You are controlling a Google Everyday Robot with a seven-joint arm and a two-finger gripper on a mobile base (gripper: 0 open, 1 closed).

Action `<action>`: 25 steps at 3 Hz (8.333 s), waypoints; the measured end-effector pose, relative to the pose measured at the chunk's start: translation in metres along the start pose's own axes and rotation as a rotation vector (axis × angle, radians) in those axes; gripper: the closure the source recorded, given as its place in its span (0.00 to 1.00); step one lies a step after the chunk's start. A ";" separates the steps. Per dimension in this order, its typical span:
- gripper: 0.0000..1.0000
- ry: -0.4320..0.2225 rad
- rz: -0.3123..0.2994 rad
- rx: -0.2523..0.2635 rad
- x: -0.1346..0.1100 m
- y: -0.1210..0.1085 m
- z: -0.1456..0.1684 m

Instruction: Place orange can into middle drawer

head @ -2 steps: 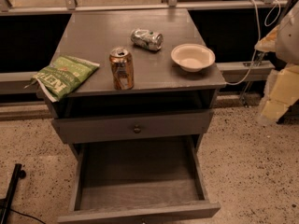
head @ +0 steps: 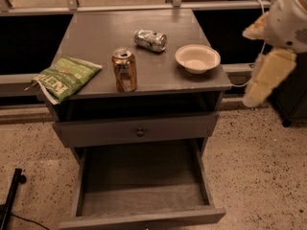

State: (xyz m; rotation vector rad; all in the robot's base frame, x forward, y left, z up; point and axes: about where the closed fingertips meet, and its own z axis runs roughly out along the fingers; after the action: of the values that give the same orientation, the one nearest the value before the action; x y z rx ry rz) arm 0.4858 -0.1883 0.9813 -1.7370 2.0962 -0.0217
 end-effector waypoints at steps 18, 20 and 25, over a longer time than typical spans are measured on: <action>1.00 -1.371 0.050 -0.410 -0.287 0.019 0.122; 1.00 -1.093 0.243 -0.524 -0.173 0.111 0.166; 1.00 -1.106 0.135 -0.401 -0.095 0.125 0.328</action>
Offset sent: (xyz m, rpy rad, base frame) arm 0.1059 0.1594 0.0134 -0.0322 -0.2249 0.4192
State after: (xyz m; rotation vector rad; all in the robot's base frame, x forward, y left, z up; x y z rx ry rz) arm 0.4875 0.0103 0.6771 -1.2704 1.3809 1.1743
